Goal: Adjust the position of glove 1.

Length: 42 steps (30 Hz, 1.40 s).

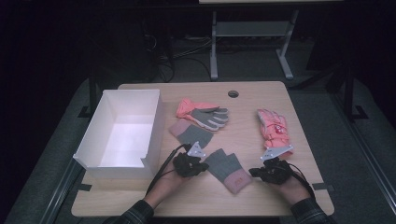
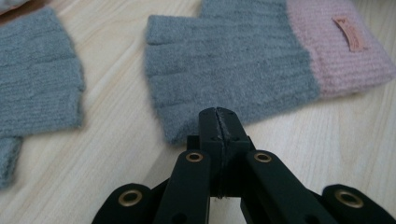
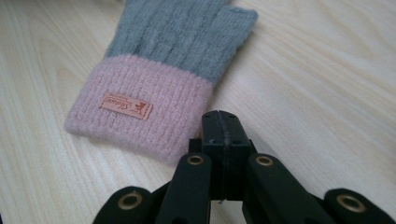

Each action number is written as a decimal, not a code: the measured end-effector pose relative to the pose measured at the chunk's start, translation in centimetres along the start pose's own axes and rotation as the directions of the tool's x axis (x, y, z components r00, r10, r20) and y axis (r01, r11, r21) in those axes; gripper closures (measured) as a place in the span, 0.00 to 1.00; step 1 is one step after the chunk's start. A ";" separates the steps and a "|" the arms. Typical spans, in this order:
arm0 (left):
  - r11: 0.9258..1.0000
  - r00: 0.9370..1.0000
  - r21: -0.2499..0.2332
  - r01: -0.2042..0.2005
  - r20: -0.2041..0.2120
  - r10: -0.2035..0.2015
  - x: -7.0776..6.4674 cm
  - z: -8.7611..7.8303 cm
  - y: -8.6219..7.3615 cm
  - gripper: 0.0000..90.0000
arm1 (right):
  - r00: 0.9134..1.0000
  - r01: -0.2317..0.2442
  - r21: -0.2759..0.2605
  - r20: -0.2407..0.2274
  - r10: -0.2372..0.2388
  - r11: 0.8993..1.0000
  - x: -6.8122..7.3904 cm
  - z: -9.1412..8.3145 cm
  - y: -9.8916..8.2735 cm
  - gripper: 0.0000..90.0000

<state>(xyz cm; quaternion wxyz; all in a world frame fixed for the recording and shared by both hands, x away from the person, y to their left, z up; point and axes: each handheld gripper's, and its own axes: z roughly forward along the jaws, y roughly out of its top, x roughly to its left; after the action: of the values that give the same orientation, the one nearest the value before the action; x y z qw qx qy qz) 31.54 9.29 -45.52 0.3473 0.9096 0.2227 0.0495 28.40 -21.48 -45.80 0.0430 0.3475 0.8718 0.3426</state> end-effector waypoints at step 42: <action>1.000 1.000 -0.016 0.012 0.010 -0.012 1.7 3.4 3.6 1.00 | 0.962 0.163 0.006 -0.221 -0.158 0.987 5.2 3.4 2.4 1.00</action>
<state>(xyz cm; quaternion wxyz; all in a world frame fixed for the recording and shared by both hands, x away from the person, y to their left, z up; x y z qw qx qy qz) 35.20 5.55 -45.81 0.3560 0.9056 0.2261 0.0449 26.96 -14.99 -46.07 -0.0300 0.2362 0.9005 0.3638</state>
